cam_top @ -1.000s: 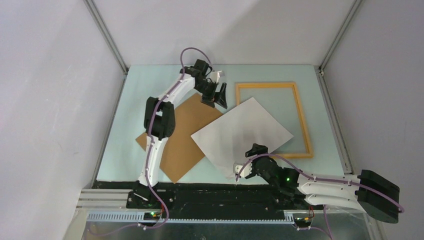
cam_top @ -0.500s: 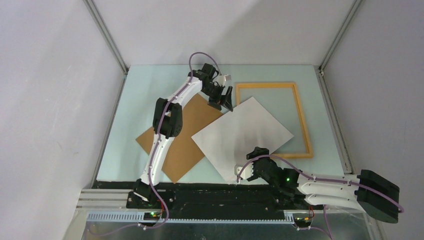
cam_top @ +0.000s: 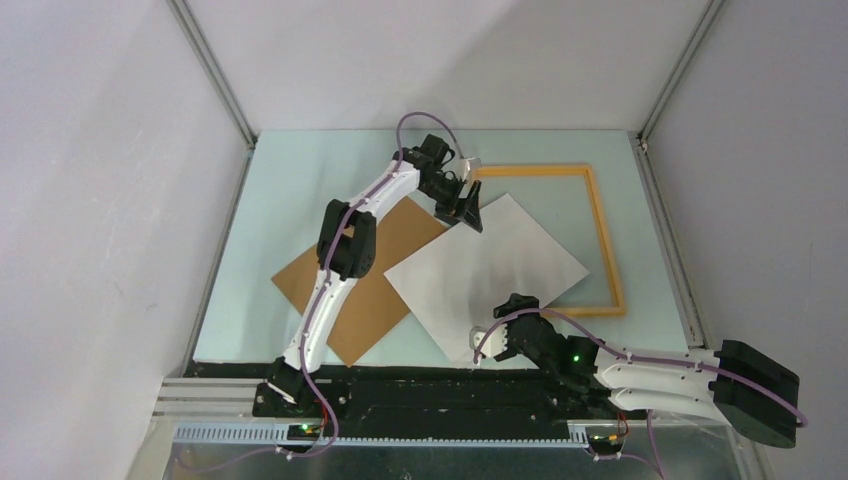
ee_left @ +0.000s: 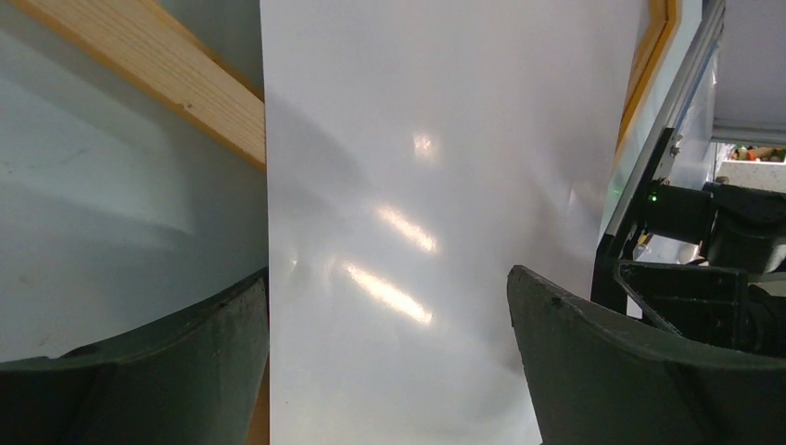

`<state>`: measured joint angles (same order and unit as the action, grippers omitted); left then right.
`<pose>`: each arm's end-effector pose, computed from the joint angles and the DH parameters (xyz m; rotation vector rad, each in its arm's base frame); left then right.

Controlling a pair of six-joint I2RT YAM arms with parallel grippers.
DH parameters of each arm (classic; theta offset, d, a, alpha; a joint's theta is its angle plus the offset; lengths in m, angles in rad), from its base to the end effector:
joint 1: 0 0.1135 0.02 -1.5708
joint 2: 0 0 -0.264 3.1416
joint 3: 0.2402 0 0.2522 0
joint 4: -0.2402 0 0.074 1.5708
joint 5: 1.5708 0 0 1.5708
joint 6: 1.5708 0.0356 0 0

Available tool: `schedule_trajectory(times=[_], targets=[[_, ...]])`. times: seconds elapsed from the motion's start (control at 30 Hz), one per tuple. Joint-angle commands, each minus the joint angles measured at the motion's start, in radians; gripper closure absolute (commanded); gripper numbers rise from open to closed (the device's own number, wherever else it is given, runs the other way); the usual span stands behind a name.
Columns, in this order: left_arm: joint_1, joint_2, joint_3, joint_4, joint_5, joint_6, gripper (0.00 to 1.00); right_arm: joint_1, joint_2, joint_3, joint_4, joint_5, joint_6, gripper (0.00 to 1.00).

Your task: Put the photo into the frame

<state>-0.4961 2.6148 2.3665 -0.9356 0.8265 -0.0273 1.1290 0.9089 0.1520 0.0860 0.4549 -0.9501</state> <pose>0.4602 -0.2788 0.1533 0.8550 2.5792 -1.2839 0.0826 0.1380 0.1313 -1.7551 1.3138 -0.4083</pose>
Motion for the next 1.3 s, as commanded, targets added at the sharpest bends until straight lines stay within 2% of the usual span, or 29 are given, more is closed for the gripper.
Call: schedule_trajectory(times=[0.0, 0.23, 0.57, 1.0, 1.27], targets=[[-0.001, 0.010, 0.002, 0.004, 0.069, 0.004, 0.06, -0.010, 0.009, 0.001, -0.077, -0.030, 0.034, 0.24], [0.009, -0.066, -0.095, 0.005, 0.134, 0.025, 0.18, -0.022, 0.002, 0.000, -0.079, -0.031, 0.034, 0.24], [0.067, -0.155, -0.155, 0.006, 0.196, 0.017, 0.34, -0.031, -0.002, -0.002, -0.079, -0.033, 0.033, 0.25], [0.094, -0.235, -0.276, 0.005, 0.298, -0.007, 0.42, -0.034, 0.002, -0.007, -0.067, -0.032, 0.025, 0.25], [0.096, -0.290, -0.364, 0.005, 0.311, 0.000, 0.47, -0.035, 0.005, -0.011, -0.055, -0.039, 0.018, 0.25]])
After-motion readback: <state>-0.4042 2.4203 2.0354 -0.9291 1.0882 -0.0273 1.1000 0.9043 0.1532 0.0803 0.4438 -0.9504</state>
